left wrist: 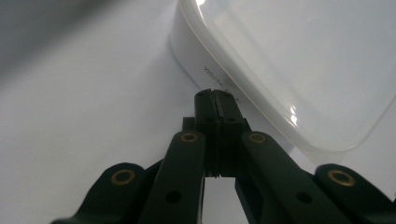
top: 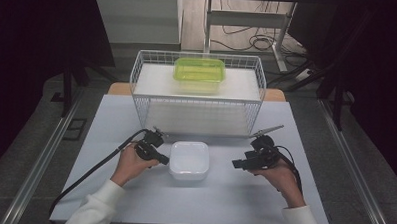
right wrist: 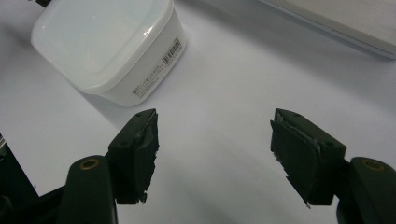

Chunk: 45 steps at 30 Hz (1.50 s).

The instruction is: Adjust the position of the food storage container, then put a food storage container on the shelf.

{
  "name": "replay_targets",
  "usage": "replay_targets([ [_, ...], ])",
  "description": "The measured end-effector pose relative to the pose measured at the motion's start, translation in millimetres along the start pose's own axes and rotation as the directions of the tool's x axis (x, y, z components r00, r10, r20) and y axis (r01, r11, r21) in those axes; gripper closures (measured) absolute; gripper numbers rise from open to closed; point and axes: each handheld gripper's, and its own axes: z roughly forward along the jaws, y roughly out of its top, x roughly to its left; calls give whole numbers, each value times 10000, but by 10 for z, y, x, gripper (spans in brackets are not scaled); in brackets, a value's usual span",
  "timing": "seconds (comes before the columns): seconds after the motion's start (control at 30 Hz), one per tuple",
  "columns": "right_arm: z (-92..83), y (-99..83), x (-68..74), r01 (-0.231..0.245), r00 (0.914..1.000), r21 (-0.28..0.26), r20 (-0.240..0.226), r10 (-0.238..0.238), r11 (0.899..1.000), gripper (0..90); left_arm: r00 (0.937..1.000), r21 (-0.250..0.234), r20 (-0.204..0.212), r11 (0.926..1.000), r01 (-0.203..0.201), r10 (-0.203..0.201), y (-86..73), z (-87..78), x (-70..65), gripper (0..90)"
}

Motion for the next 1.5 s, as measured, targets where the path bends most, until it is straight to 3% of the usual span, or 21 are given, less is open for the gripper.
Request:
replay_targets([
  [0.07, 4, -4, 4, -24, 10000, -43, 44, 24, 10000, 314, 9998, -106, -180, 9999, -31, 30, -17, -64, 8, 888],
  [0.17, 10, -6, 9, -45, 10000, -44, 75, 46, 10000, 306, 9979, -302, -646, 9995, -67, 47, -58, -153, -1, 786],
  [0.37, 55, -1, 17, -147, 9997, -29, 189, 148, 9999, 268, 9935, -1035, -1133, 9946, -35, -83, -128, -350, -41, 392],
  [0.47, 71, 4, 30, -183, 9998, -69, 98, 184, 9998, 256, 9943, -1500, -998, 9884, 229, -382, -170, -438, -33, 302],
  [0.7, 89, 3, 48, -214, 9997, -284, -99, 211, 9994, 254, 9944, -1924, -826, 9801, 489, -659, -242, -520, 7, 269],
  [1.2, 147, 20, 74, -288, 9992, -220, -281, 282, 9993, 251, 9944, -1845, -880, 9819, 421, -591, -254, -530, -3, 268],
  [1.5, 224, 49, 119, -484, 9961, -529, -761, 443, 9974, 303, 9960, -1905, -211, 9783, 816, -872, -214, -467, -10, 265],
])
